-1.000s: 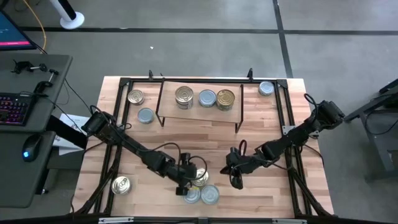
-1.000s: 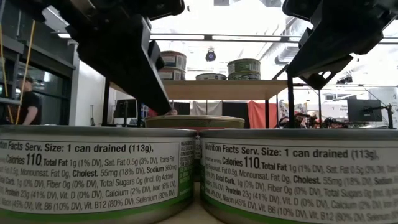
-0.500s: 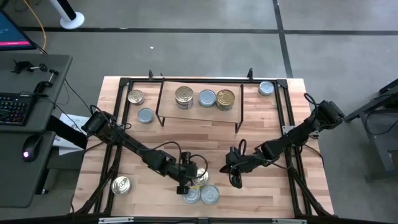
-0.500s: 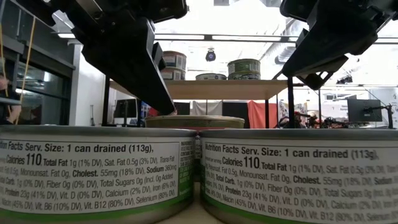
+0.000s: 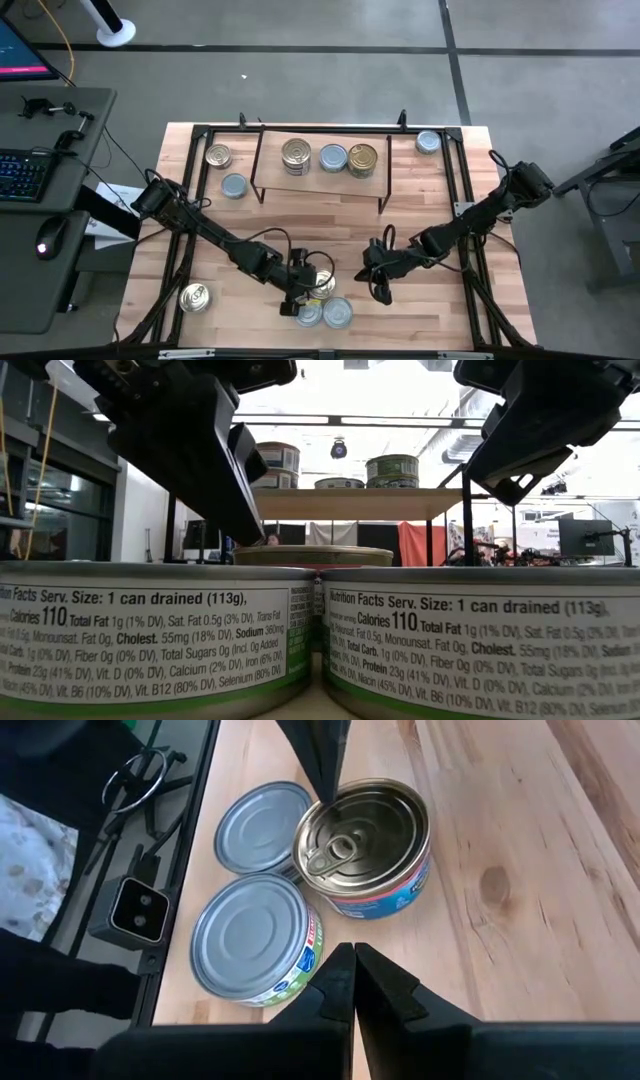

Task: Stack canned seafood by type on shelf
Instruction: Stack the blue-pink tuna can on top of the blue-pink tuna can on the shelf

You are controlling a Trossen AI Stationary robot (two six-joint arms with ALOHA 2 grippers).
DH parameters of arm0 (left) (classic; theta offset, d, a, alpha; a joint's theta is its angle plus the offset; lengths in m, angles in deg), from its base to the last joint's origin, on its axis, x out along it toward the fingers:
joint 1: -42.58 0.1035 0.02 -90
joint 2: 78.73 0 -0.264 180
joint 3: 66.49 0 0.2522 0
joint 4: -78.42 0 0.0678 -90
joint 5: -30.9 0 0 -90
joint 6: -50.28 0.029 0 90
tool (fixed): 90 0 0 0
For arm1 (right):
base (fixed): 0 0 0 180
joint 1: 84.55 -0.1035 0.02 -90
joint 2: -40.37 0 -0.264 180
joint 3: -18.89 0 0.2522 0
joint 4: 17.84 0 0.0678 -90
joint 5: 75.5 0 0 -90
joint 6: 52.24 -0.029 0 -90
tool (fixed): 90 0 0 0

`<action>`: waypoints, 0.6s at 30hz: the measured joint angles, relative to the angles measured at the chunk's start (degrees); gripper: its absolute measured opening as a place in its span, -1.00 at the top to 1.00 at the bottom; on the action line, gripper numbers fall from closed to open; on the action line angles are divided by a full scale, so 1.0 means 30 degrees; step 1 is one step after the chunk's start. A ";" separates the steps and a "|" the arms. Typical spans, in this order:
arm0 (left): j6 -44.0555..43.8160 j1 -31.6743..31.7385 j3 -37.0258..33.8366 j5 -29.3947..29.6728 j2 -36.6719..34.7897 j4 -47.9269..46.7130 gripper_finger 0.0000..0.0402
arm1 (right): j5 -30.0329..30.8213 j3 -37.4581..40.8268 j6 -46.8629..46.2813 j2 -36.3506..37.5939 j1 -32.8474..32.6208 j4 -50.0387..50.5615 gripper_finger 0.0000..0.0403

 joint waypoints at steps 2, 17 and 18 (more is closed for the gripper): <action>0.0046 0.0006 0.0000 -0.0003 0.0000 0.0000 1.00 | -0.0018 0.0000 -0.0262 0.0000 0.0000 -0.0003 1.00; 0.0972 0.0712 0.0000 0.0004 0.0000 0.0485 1.00 | 0.0248 0.0000 -0.1455 -0.0007 0.0075 0.0050 1.00; 0.0973 0.0798 0.0000 0.0004 0.0000 0.0472 1.00 | 0.0270 0.0000 -0.1514 -0.0007 0.0091 0.0066 1.00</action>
